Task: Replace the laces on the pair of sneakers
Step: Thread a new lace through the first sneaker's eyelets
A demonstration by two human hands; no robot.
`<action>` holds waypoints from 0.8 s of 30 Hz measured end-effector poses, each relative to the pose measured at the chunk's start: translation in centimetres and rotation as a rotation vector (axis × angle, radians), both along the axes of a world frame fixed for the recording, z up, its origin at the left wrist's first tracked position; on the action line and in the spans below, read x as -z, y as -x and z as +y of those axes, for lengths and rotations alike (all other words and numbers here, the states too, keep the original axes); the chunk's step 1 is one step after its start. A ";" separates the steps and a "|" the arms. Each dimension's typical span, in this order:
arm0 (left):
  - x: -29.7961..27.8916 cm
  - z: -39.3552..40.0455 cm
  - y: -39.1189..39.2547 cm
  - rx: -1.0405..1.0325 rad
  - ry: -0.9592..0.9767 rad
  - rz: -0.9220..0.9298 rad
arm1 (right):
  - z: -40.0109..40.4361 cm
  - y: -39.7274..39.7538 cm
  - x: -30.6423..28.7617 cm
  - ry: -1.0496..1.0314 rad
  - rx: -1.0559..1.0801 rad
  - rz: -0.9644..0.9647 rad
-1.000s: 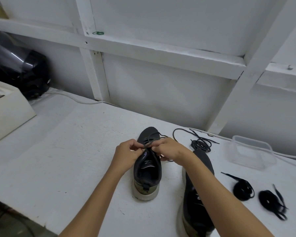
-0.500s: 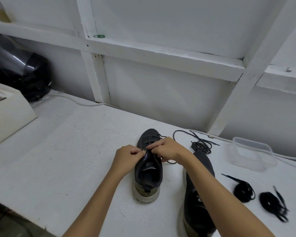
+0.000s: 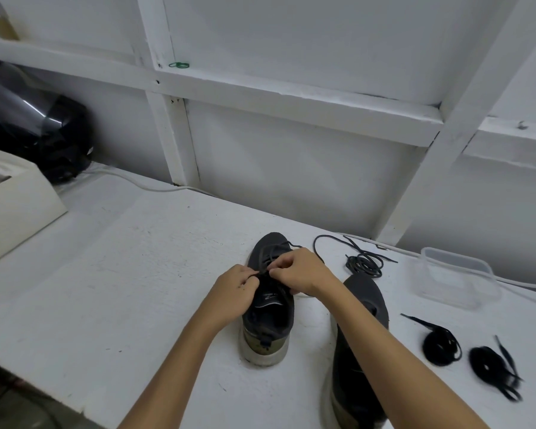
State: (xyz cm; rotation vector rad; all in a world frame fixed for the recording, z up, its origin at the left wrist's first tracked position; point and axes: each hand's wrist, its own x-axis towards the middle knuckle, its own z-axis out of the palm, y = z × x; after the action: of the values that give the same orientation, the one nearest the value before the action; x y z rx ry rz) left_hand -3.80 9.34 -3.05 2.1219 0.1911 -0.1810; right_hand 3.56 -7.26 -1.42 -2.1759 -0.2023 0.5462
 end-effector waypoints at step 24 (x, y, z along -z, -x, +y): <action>-0.9 -4.5 0.3 -0.065 -0.156 0.181 | -2.3 0.4 -1.6 -0.167 -0.069 0.068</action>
State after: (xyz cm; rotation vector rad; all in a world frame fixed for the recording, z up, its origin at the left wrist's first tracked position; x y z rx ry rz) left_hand -4.15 4.84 -2.17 2.2501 0.3915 -0.3301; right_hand 3.20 -9.57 0.22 -1.9915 -0.2775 0.6188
